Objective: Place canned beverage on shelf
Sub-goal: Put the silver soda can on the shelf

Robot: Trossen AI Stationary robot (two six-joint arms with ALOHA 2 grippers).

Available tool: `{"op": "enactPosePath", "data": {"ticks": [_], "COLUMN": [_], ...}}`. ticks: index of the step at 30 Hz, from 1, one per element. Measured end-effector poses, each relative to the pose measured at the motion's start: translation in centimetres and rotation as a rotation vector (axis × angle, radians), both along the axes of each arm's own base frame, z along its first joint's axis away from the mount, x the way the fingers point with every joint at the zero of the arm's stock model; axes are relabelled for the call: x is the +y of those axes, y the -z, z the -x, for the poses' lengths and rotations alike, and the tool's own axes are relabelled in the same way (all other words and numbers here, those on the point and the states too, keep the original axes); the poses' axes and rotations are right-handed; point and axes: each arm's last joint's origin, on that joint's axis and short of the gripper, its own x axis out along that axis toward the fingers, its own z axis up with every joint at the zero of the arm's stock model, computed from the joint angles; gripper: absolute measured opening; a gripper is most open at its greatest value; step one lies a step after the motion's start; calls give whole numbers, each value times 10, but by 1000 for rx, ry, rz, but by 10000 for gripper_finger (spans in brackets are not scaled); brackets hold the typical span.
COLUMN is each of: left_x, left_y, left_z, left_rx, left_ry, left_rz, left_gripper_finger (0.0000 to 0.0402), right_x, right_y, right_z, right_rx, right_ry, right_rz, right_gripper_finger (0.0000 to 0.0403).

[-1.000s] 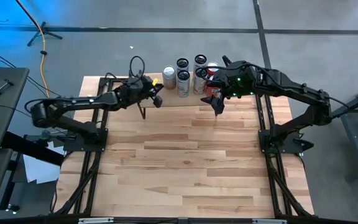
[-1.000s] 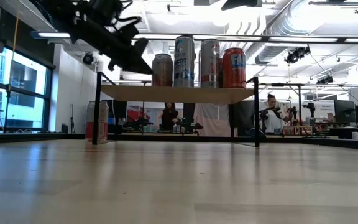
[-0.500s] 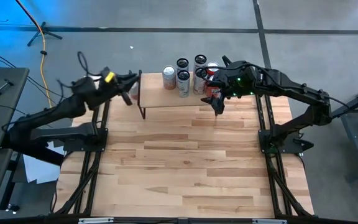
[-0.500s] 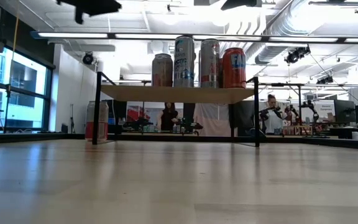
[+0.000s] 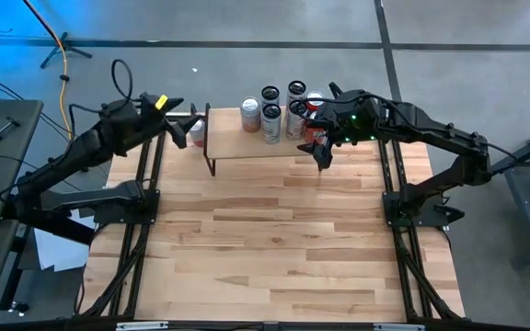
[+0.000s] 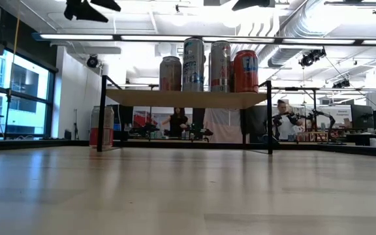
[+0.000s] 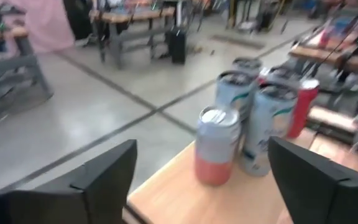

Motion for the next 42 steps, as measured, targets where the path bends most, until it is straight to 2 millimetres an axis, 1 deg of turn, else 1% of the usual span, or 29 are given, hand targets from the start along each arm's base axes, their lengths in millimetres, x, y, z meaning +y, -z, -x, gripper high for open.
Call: {"op": "enactPosePath", "data": {"ticks": [3, 5, 7, 10, 12, 15, 18, 20, 22, 24, 29, 32, 34, 38, 42], "left_x": [6, 13, 24, 47, 66, 94, 117, 129, 139, 146, 155, 157, 157, 153, 149], "left_y": [-7, -14, -20, -20, -12, 12, 38, 52, 61, 66, 64, 61, 62, 75, 86], "left_z": [0, 0, -1, -3, -5, -9, -14, -19, -24, -29, -37, -39, -39, -40, -44], "left_rx": [77, 145, 251, 412, 531, 714, 842, 887, 916, 921, 920, 921, 965, 1108, 1164], "left_ry": [-30, -56, -66, -51, -44, -33, -11, 18, 47, 69, 145, 218, 279, 456, 455], "left_rz": [14, 18, 46, 218, 373, 594, 733, 777, 782, 754, 595, 502, 444, 331, 325], "left_gripper_finger": [346, 355, 357, 356, 356, 357, 356, 355, 354, 354, 353, 353, 353, 353, 353], "right_x": [0, 0, 0, 0, 0, 1, 2, 2, 1, 1, 0, -1, -1, -1, -1], "right_y": [0, 0, 0, 0, 0, 0, 1, 1, 3, 6, 13, 19, 20, 21, 21], "right_z": [0, 0, 0, 0, 0, 0, -1, -2, -5, -7, -14, -18, -18, -19, -19], "right_rx": [-5, -6, -6, -8, -10, -10, -8, -4, 3, 22, 57, 88, 99, 107, 112], "right_ry": [14, 16, 16, 21, 25, 24, 18, 14, 9, 8, 6, 5, 4, -11, -20], "right_rz": [-19, -22, -23, -28, -35, -36, -36, -37, -42, -45, -52, -57, -59, -45, -34], "right_gripper_finger": [334, 334, 334, 334, 334, 334, 334, 334, 334, 334, 334, 334, 334, 334, 334]}}
